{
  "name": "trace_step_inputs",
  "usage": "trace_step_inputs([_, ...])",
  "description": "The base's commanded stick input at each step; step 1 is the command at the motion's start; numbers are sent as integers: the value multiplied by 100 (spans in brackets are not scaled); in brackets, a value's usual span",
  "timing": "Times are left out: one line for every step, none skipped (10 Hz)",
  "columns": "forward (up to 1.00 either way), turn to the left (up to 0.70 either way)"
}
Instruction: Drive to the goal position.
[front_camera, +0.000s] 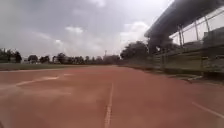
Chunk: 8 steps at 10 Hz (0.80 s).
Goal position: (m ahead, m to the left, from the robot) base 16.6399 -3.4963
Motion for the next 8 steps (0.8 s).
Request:
trace_step_inputs([45, 0])
trace_step_inputs([45, 0])
trace_step_inputs([45, 0])
trace_step_inputs([45, 0])
trace_step_inputs([45, 0])
trace_step_inputs([45, 0])
trace_step_inputs([45, 0])
trace_step_inputs([45, 0])
